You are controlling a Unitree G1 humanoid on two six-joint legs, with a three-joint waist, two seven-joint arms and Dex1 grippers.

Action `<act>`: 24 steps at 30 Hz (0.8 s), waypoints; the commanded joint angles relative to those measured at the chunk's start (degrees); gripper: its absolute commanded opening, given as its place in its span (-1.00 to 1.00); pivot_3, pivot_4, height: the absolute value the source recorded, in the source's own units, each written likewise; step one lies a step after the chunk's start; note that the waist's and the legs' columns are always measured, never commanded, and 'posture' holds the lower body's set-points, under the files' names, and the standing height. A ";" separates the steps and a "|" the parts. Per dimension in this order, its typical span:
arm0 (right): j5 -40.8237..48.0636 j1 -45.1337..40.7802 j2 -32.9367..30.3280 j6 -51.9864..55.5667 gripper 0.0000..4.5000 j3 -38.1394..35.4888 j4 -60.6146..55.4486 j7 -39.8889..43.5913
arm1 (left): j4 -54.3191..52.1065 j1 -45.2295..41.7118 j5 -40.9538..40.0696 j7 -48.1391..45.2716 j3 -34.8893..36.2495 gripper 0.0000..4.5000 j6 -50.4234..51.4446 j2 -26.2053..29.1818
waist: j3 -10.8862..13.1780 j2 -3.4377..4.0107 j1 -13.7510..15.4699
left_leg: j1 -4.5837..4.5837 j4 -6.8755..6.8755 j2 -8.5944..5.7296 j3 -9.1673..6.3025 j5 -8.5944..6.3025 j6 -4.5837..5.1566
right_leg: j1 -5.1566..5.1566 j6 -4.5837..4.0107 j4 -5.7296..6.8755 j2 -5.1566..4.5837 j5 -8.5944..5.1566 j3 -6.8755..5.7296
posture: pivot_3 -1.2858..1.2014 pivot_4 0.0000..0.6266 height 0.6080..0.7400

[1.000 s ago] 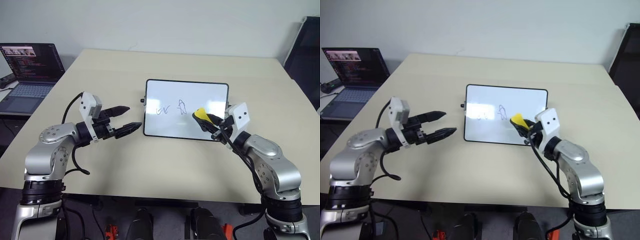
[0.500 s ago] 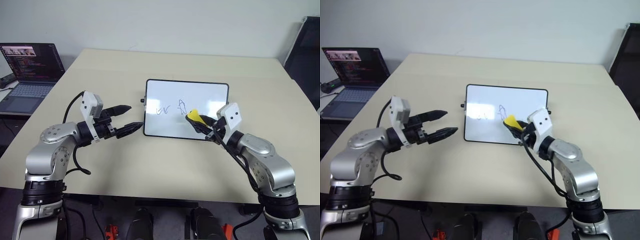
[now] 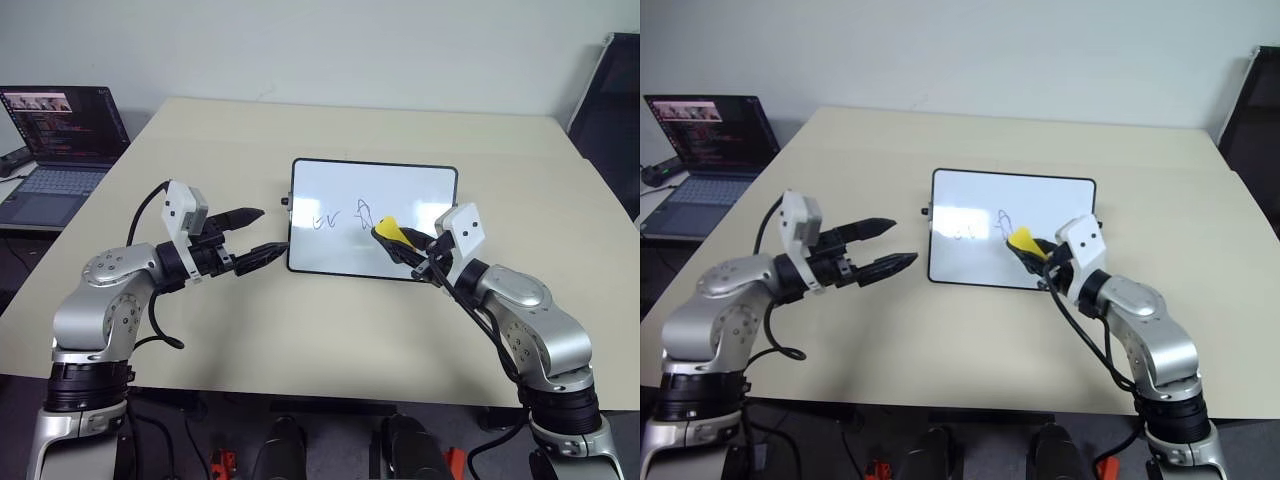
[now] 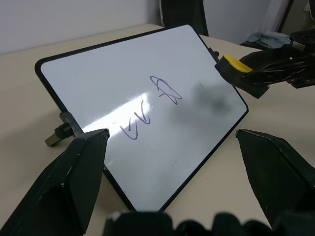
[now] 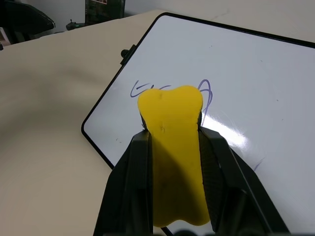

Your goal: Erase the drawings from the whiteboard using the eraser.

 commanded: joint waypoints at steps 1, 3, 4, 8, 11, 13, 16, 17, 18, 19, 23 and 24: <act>-0.75 -2.58 -0.58 -3.23 -0.57 0.62 0.13 -0.21 | -2.07 -0.46 -0.31 0.12 -0.10 1.00 -0.70 0.29 | 0.00 0.00 0.00 | 0.00 0.00 0.00 0.00 0.00 0.00 | 0.00 0.00 0.00 0.00 0.00 0.00 | 0.03 -0.52 1.00; -2.51 -4.09 -1.02 -5.15 -0.57 2.18 1.74 -0.10 | -1.76 -0.48 0.18 -0.17 -0.33 1.00 -1.11 0.54 | 0.00 0.00 -0.03 | 0.00 0.00 0.00 0.00 0.00 0.00 | -0.01 0.00 0.00 0.00 0.00 0.00 | 0.03 -0.52 1.00; -3.04 -4.62 -1.20 -5.88 -0.57 2.71 2.40 -0.08 | -1.62 -0.50 0.38 -0.27 -0.43 1.00 -1.29 0.64 | 0.00 0.00 -0.03 | 0.00 0.00 0.00 0.00 0.00 0.00 | -0.01 0.00 0.00 0.00 0.00 0.00 | 0.03 -0.52 1.00; -7.56 -7.41 -2.86 -10.02 -0.57 6.11 6.60 0.14 | -1.33 -0.48 0.72 -0.62 -0.93 1.00 -1.84 0.85 | 0.00 0.00 -0.03 | -0.01 0.00 0.00 0.00 0.00 0.00 | -0.02 0.00 -0.02 0.00 0.00 0.00 | 0.03 -0.52 1.00; -12.57 -10.55 -4.21 -14.57 -0.57 9.43 11.57 0.05 | -0.92 -0.41 1.44 -1.08 -1.58 1.00 -2.51 0.88 | 0.00 0.00 -0.03 | -0.02 0.00 0.00 0.03 0.00 0.00 | -0.04 0.00 -0.02 0.00 0.00 0.01 | 0.03 -0.52 1.00; -15.25 -13.04 -3.91 -17.17 -0.57 10.87 15.43 -0.88 | -0.51 -0.62 1.81 -1.56 -1.97 1.00 -2.87 1.06 | 0.00 0.00 -0.05 | -0.02 -0.01 0.00 0.03 0.00 0.00 | -0.05 0.00 -0.02 0.00 0.00 0.00 | 0.03 -0.52 1.00; -17.63 -15.59 -2.77 -19.74 -0.57 11.79 19.82 -2.06 | -0.04 -0.92 2.07 -2.12 -2.22 1.00 -3.16 1.18 | 0.00 0.00 -0.08 | -0.02 -0.01 0.00 0.03 0.00 0.00 | -0.05 0.00 -0.02 0.00 0.00 0.00 | 0.03 -0.52 1.00; -18.21 -16.27 -2.30 -20.36 -0.57 11.92 21.00 -2.34 | 0.08 -0.98 2.20 -2.29 -2.27 1.00 -3.22 1.21 | 0.00 0.00 -0.11 | -0.02 -0.02 0.00 0.03 0.00 0.00 | -0.05 0.00 -0.02 0.00 0.00 0.00 | 0.03 -0.52 1.00; -18.96 -17.36 -1.57 -20.90 -0.57 12.23 22.69 -2.91 | 0.26 -1.06 2.37 -2.55 -2.37 1.00 -3.34 1.28 | 0.00 0.00 -0.12 | -0.02 -0.03 0.00 0.03 0.00 0.00 | -0.05 0.00 -0.02 0.00 0.00 0.00 | 0.03 -0.52 1.00; -19.56 -18.11 -1.00 -21.35 -0.57 12.38 23.93 -3.26 | 0.39 -1.12 2.48 -2.73 -2.45 1.00 -3.43 1.34 | 0.00 0.00 -0.19 | -0.02 -0.04 0.00 0.03 0.00 0.00 | -0.05 0.00 -0.02 0.00 0.00 0.00 | 0.03 -0.52 1.00; -22.39 -21.79 1.13 -23.02 -0.57 13.13 29.47 -4.92 | 0.70 -1.25 2.87 -3.13 -2.90 1.00 -3.84 1.30 | 0.00 0.00 -0.39 | -0.03 -0.04 0.00 0.03 0.00 0.00 | -0.06 0.00 -0.02 0.00 0.00 0.00 | 0.03 -0.52 1.00; -23.08 -22.60 1.45 -23.27 -0.57 13.44 30.92 -5.18 | 0.71 -1.22 2.87 -3.13 -3.03 1.00 -3.93 1.27 | 0.00 0.00 -0.40 | -0.03 -0.05 0.00 0.03 0.00 0.00 | -0.05 0.01 -0.01 0.00 0.00 0.00 | 0.03 -0.52 1.00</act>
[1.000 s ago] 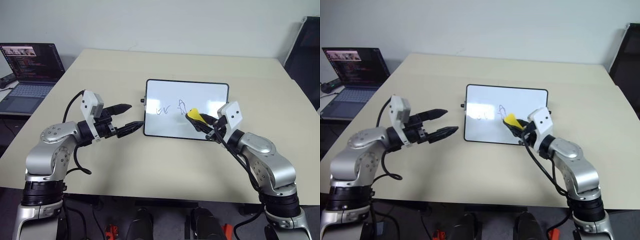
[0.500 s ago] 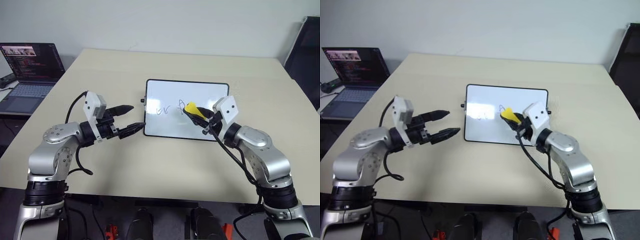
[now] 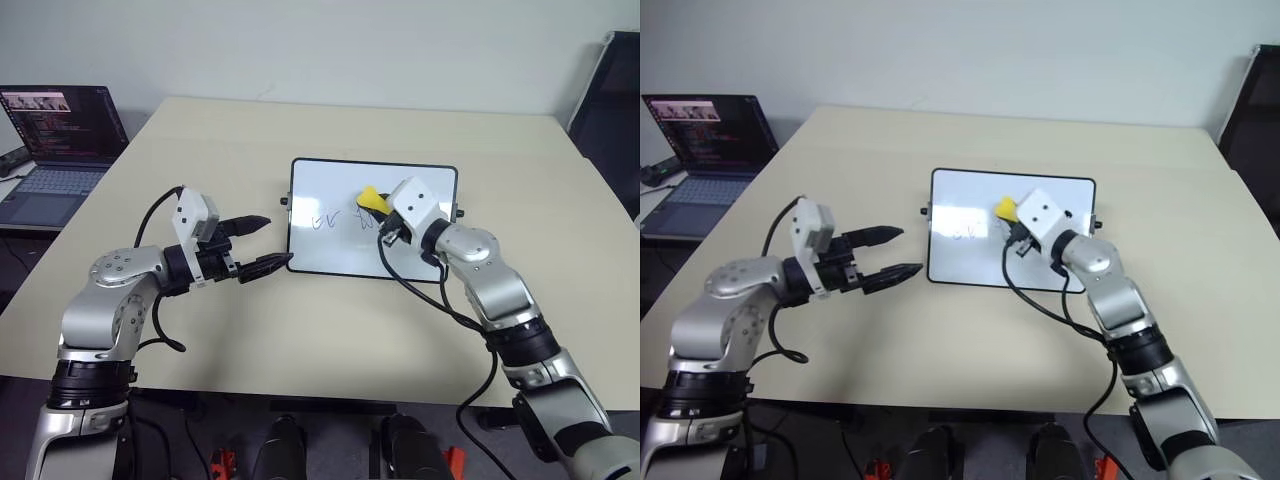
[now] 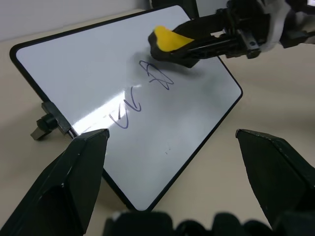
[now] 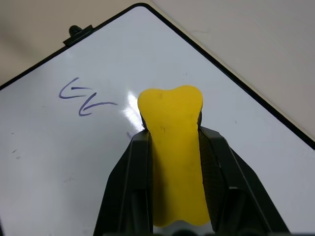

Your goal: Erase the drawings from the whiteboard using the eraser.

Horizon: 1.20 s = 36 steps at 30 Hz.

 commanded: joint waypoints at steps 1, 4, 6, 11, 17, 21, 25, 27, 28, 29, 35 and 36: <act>-2.69 -3.53 0.84 -2.18 -0.57 0.27 3.09 -1.28 | -0.65 -0.94 0.17 -0.34 0.25 1.00 -1.19 0.51 | 0.00 0.00 -0.01 | 0.00 0.00 0.00 0.00 0.00 0.00 | 0.00 0.00 0.00 0.00 0.00 0.00 | 0.03 -0.52 1.00; -4.31 -4.72 1.00 -1.29 -0.57 1.17 6.34 -0.67 | -0.86 -0.70 0.19 -0.25 0.07 1.00 -1.34 0.38 | 0.00 0.00 0.00 | 0.00 0.00 0.00 0.00 0.00 0.00 | 0.01 0.00 0.00 0.00 0.00 0.00 | 0.03 -0.52 1.00; -4.50 -4.43 0.49 0.88 -0.57 1.79 6.66 1.56 | -1.05 -0.51 0.16 -0.18 0.06 1.00 -1.32 0.32 | 0.01 0.01 -0.03 | 0.00 0.00 0.00 0.00 0.00 0.00 | 0.01 0.00 0.00 0.00 0.00 0.00 | 0.03 -0.52 1.00; -5.35 -1.29 -3.21 2.88 -0.57 5.42 3.22 9.40 | -1.37 0.00 0.08 -0.09 0.17 1.00 -1.22 0.28 | 0.00 0.00 -0.13 | 0.03 0.00 0.00 0.00 0.00 0.00 | 0.05 0.00 0.02 0.00 0.00 0.00 | 0.03 -0.52 1.00; -9.12 -3.63 -2.20 0.79 -0.57 4.90 4.08 3.33 | -1.56 0.10 -0.03 0.07 0.18 1.00 -1.09 0.19 | 0.00 0.00 -0.65 | 0.08 0.02 0.00 -0.01 0.01 0.00 | 0.07 -0.01 0.08 0.00 0.01 0.00 | 0.03 -0.52 1.00; -10.38 -6.64 -0.50 -1.06 -0.57 2.15 7.17 -3.14 | -1.80 0.26 -0.22 0.09 0.24 1.00 -0.92 0.13 | 0.00 0.00 -0.88 | 0.08 0.03 0.00 -0.01 0.03 -0.01 | 0.05 -0.07 0.10 0.00 0.09 0.01 | 0.03 -0.52 1.00; -10.68 -5.83 -0.64 -1.32 -0.57 2.82 6.87 -1.72 | -1.89 0.35 -0.23 0.15 0.27 1.00 -0.90 0.12 | 0.00 0.00 -0.59 | 0.07 0.03 0.00 -0.01 0.04 -0.01 | 0.06 -0.04 0.08 0.00 0.07 0.00 | 0.03 -0.52 1.00; -10.79 -4.69 -1.21 -0.72 -0.57 4.00 5.83 0.92 | -1.97 0.42 -0.25 0.22 0.32 1.00 -0.92 0.10 | 0.00 0.00 -0.74 | 0.06 0.01 0.00 -0.01 0.04 -0.01 | 0.05 -0.03 0.07 0.00 0.05 0.01 | 0.03 -0.52 1.00; -10.70 -3.83 -1.56 -0.17 -0.57 4.60 4.93 2.52 | -2.04 0.50 -0.28 0.24 0.36 1.00 -0.92 0.10 | 0.00 0.00 -0.77 | 0.06 0.00 0.00 -0.01 0.04 -0.01 | 0.05 -0.02 0.07 0.00 0.04 0.00 | 0.03 -0.52 1.00; -10.65 -3.07 -1.89 0.23 -0.57 5.07 4.11 3.92 | -2.09 0.55 -0.30 0.26 0.39 1.00 -0.92 0.11 | 0.00 0.00 -0.77 | 0.06 0.00 0.00 -0.01 0.04 -0.01 | 0.05 -0.02 0.07 0.00 0.03 0.00 | 0.03 -0.52 1.00; -12.00 1.01 -5.31 1.18 -0.57 7.34 0.61 9.82 | -2.12 0.61 -0.31 0.27 0.46 1.00 -0.95 0.16 | -0.01 -0.01 -0.78 | 0.08 0.03 0.00 -0.01 0.04 -0.01 | 0.10 -0.01 0.08 0.00 0.03 0.01 | 0.03 -0.52 1.00; -12.29 1.19 -5.62 0.92 -0.57 7.42 0.52 9.86 | -2.11 0.60 -0.30 0.28 0.45 1.00 -0.97 0.16 | -0.01 -0.01 -0.77 | 0.08 0.03 0.00 -0.01 0.04 -0.01 | 0.10 -0.01 0.08 0.00 0.03 0.00 | 0.03 -0.52 1.00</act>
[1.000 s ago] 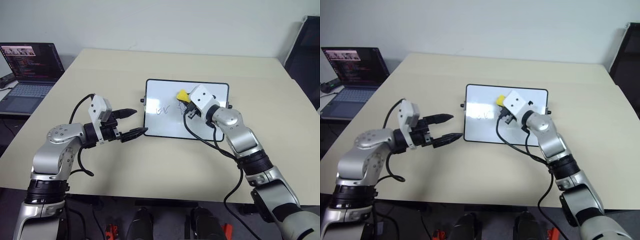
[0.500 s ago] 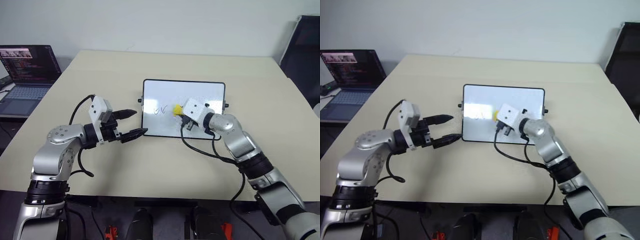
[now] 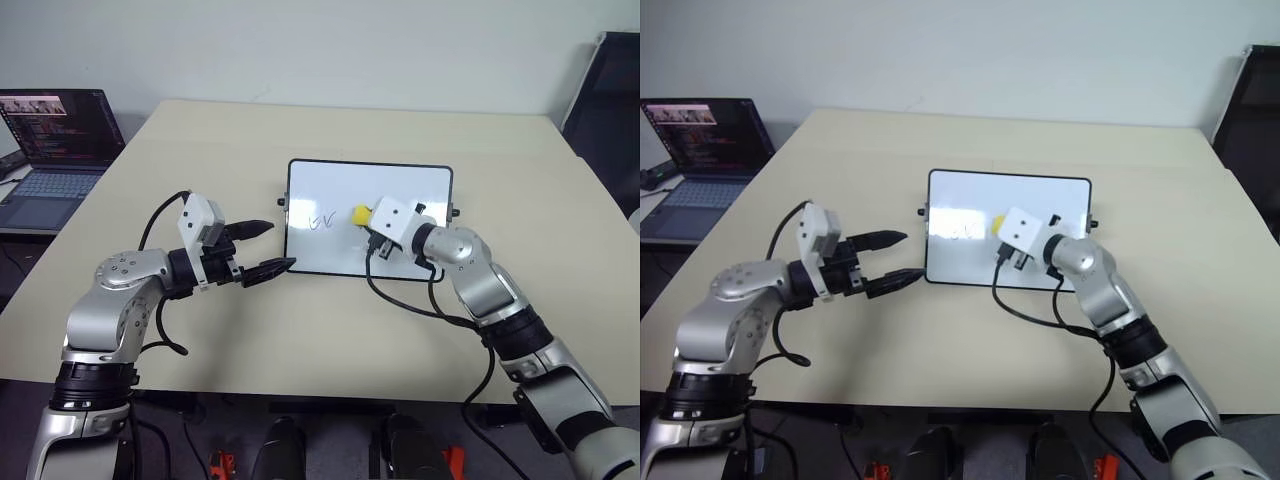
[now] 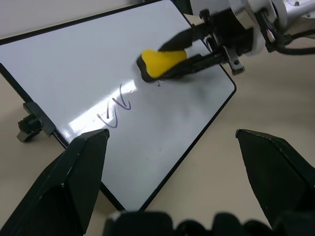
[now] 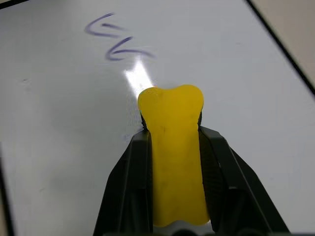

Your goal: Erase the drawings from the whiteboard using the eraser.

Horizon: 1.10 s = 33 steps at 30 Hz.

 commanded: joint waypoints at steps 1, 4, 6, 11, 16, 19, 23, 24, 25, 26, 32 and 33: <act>-1.98 1.15 -1.67 0.30 -0.57 0.28 0.29 0.60 | -1.92 -0.20 -0.71 0.09 0.94 1.00 -0.77 0.25 | 0.00 0.00 0.00 | 0.00 0.00 0.00 0.00 0.00 0.00 | 0.01 0.00 0.00 0.00 0.00 0.00 | 0.03 -0.52 1.00; -3.09 -0.16 -0.65 -1.69 -0.57 -2.31 1.74 -5.21 | -1.94 -0.20 -0.72 0.07 0.90 1.00 -0.74 0.24 | 0.00 0.00 0.02 | 0.00 0.02 0.00 0.00 0.00 0.00 | 0.01 -0.02 0.00 0.00 0.01 0.00 | 0.03 -0.52 1.00; -3.46 -1.14 -0.17 -2.66 -0.57 -3.98 2.79 -8.71 | -1.99 -0.19 -0.76 0.09 0.91 1.00 -0.69 0.23 | 0.00 0.00 0.02 | 0.00 0.03 0.00 0.00 0.00 0.00 | 0.01 -0.02 0.00 0.00 0.01 0.00 | 0.03 -0.52 1.00; -2.56 0.35 -1.00 -2.52 -0.57 -3.73 2.47 -7.11 | -1.98 -0.07 -0.81 0.07 1.06 1.00 -0.74 0.26 | 0.00 -0.01 0.24 | 0.00 0.04 0.00 0.00 0.01 0.00 | 0.02 -0.03 0.00 0.00 0.02 0.00 | 0.03 -0.52 1.00; -1.85 3.75 -1.64 -1.25 -0.57 -0.71 -1.05 -0.67 | -2.04 -0.05 -0.84 0.18 1.13 1.00 -0.71 0.28 | -0.01 -0.02 0.08 | 0.00 0.03 0.00 0.00 0.00 0.00 | 0.04 0.01 -0.01 0.00 0.00 0.00 | 0.03 -0.52 1.00; -2.32 5.54 -2.19 -0.02 -0.57 0.88 -2.97 2.88 | -1.95 -0.11 -0.80 0.19 1.12 1.00 -0.72 0.30 | -0.01 -0.02 -0.03 | 0.00 0.03 0.00 0.00 0.00 0.00 | 0.04 0.01 -0.01 0.00 0.00 0.00 | 0.03 -0.52 1.00; -2.65 5.72 -1.39 -0.37 -0.57 -0.64 -3.41 1.11 | -1.79 -0.19 -0.71 0.22 1.06 1.00 -0.72 0.30 | -0.01 -0.02 -0.05 | 0.01 0.06 0.00 0.00 0.00 0.00 | 0.04 -0.01 0.00 0.00 0.01 0.01 | 0.03 -0.52 1.00; -2.10 5.60 -1.05 -0.55 -0.57 -1.20 -3.57 0.89 | -1.74 -0.20 -0.69 0.21 1.05 1.00 -0.75 0.30 | -0.01 -0.02 -0.04 | 0.01 0.06 0.00 0.00 0.00 0.00 | 0.05 -0.01 0.00 0.00 0.01 0.01 | 0.03 -0.52 1.00; -1.41 5.54 -0.63 -0.35 -0.57 -1.84 -3.81 0.77 | -1.67 -0.24 -0.66 0.23 1.03 1.00 -0.77 0.27 | -0.01 -0.02 -0.04 | 0.01 0.06 0.00 0.00 0.00 0.00 | 0.05 -0.01 0.00 0.00 0.01 0.00 | 0.03 -0.52 1.00; -0.06 5.57 0.21 0.65 -0.57 -2.95 -4.41 0.81 | -1.60 -0.27 -0.65 0.26 1.05 1.00 -0.80 0.24 | -0.01 -0.02 -0.05 | 0.01 0.06 0.00 0.00 0.00 0.00 | 0.05 -0.01 0.00 0.00 0.01 0.00 | 0.03 -0.52 1.00; 10.59 5.85 5.36 10.34 -0.57 -11.30 -10.99 1.79 | -1.00 -1.81 -2.08 1.56 2.50 1.00 -0.08 -0.57 | 0.00 -0.01 -0.03 | -0.02 0.05 0.00 0.00 0.01 0.00 | 0.01 -0.01 0.03 0.00 0.01 0.00 | 0.03 -0.52 1.00; 12.15 6.23 5.53 11.03 -0.57 -12.21 -12.34 2.22 | -1.03 -2.07 -2.39 1.69 2.69 1.00 0.15 -0.52 | 0.00 -0.01 0.04 | -0.04 0.04 0.00 0.00 0.01 0.00 | 0.00 0.01 0.03 0.00 0.00 0.00 | 0.03 -0.52 1.00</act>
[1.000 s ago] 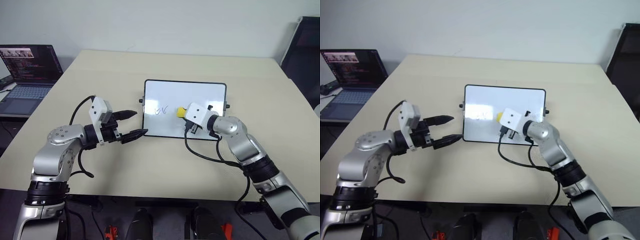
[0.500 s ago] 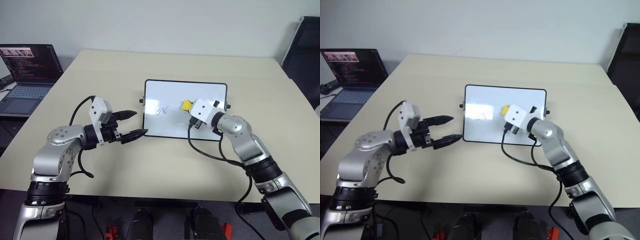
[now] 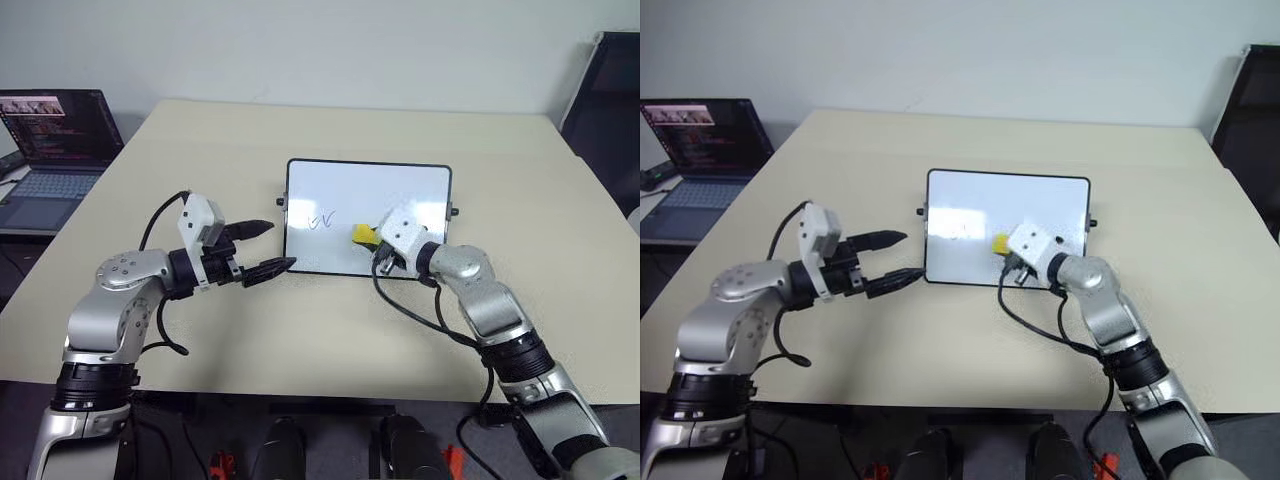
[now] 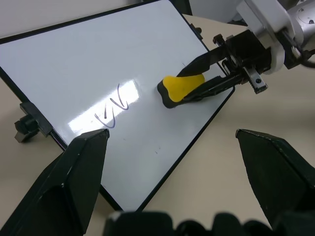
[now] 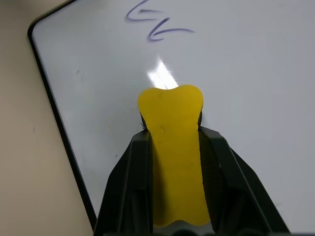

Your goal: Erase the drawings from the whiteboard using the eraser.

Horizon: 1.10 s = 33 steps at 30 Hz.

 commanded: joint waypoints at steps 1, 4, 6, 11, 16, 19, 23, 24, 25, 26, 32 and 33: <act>5.80 0.56 0.54 3.63 -0.57 -4.74 -6.87 0.99 | -1.12 -1.82 -1.88 0.61 2.59 1.00 0.15 0.37 | 0.00 0.00 0.10 | -0.03 -0.01 0.00 -0.01 0.00 0.00 | -0.01 0.01 -0.01 0.00 -0.01 -0.01 | 0.03 -0.52 1.00; 9.81 2.95 -0.17 7.08 -0.57 -6.98 -11.93 2.10 | -1.44 -1.29 -2.13 0.60 3.17 1.00 0.25 0.70 | 0.00 0.00 0.13 | -0.03 -0.08 0.00 -0.01 -0.01 0.00 | -0.01 0.07 -0.04 0.00 -0.07 -0.01 | 0.03 -0.52 1.00; 11.62 3.95 -0.73 8.77 -0.57 -7.73 -14.24 2.31 | -1.63 -0.95 -2.19 0.59 3.50 1.00 0.29 0.75 | 0.00 0.00 0.12 | -0.03 -0.11 0.00 -0.01 -0.01 0.00 | -0.01 0.07 -0.04 0.00 -0.10 -0.01 | 0.03 -0.52 1.00; 20.87 8.98 -2.11 17.13 -0.57 -11.60 -23.77 4.15 | -2.35 0.58 -3.46 1.07 5.07 1.00 1.29 0.98 | 0.00 0.00 0.12 | -0.03 -0.11 0.00 -0.01 -0.01 0.00 | -0.02 0.06 -0.04 0.00 -0.11 -0.01 | 0.03 -0.52 1.00; 24.35 12.43 -3.39 20.11 -0.57 -11.45 -27.00 2.99 | -2.51 2.92 -2.26 -0.08 4.04 1.00 -0.05 2.17 | 0.00 0.00 0.12 | -0.02 -0.10 0.00 -0.01 -0.01 -0.01 | -0.03 0.05 -0.05 0.00 -0.11 0.00 | 0.03 -0.52 1.00; 24.60 12.43 -3.45 20.04 -0.57 -10.31 -27.13 1.84 | -2.35 3.44 -1.13 -0.87 3.08 1.00 -1.28 2.76 | 0.00 0.00 0.12 | -0.03 -0.09 0.00 0.00 -0.02 -0.01 | -0.06 0.03 -0.05 -0.01 -0.09 0.01 | 0.03 -0.52 1.00; 24.75 12.17 -4.14 19.51 -0.57 -8.98 -26.86 0.98 | -2.17 3.66 -0.11 -1.74 2.14 1.00 -2.47 3.08 | 0.00 0.00 0.12 | -0.03 -0.09 0.00 0.00 -0.02 -0.02 | -0.07 0.02 -0.07 -0.01 -0.09 0.01 | 0.03 -0.52 1.00; 24.85 12.16 -4.24 19.44 -0.57 -8.85 -26.85 0.82 | -2.16 3.67 -0.01 -1.84 2.10 1.00 -2.57 3.03 | 0.00 0.00 0.13 | -0.03 -0.09 0.00 0.00 -0.02 -0.02 | -0.07 0.02 -0.08 -0.01 -0.09 0.01 | 0.03 -0.52 1.00; 24.93 12.14 -4.37 19.38 -0.57 -8.70 -26.85 0.67 | -2.17 3.64 0.04 -1.93 2.05 1.00 -2.63 2.99 | 0.00 0.00 0.14 | -0.04 -0.09 0.00 0.00 -0.02 -0.02 | -0.07 0.02 -0.08 -0.01 -0.10 0.00 | 0.03 -0.52 1.00; 25.04 12.12 -4.45 19.34 -0.57 -8.59 -26.86 0.52 | -2.19 3.60 0.03 -1.97 2.03 1.00 -2.63 2.96 | 0.00 0.00 0.15 | -0.04 -0.10 0.00 0.00 -0.02 -0.02 | -0.07 0.02 -0.09 -0.01 -0.10 0.00 | 0.03 -0.52 1.00; 25.32 11.93 -4.83 19.19 -0.57 -8.10 -26.84 -0.01 | -2.02 3.04 0.03 -2.27 1.82 1.00 -2.65 3.04 | 0.00 0.00 0.17 | -0.06 -0.10 0.00 0.00 -0.02 -0.02 | -0.09 0.02 -0.09 -0.01 -0.10 0.00 | 0.03 -0.52 1.00; 25.34 11.91 -4.86 19.19 -0.57 -8.08 -26.84 -0.05 | -2.06 3.02 -0.01 -2.31 1.84 1.00 -2.58 3.05 | 0.00 0.00 0.17 | -0.05 -0.10 0.00 0.00 -0.02 -0.02 | -0.08 0.02 -0.09 -0.01 -0.10 0.00 | 0.03 -0.52 1.00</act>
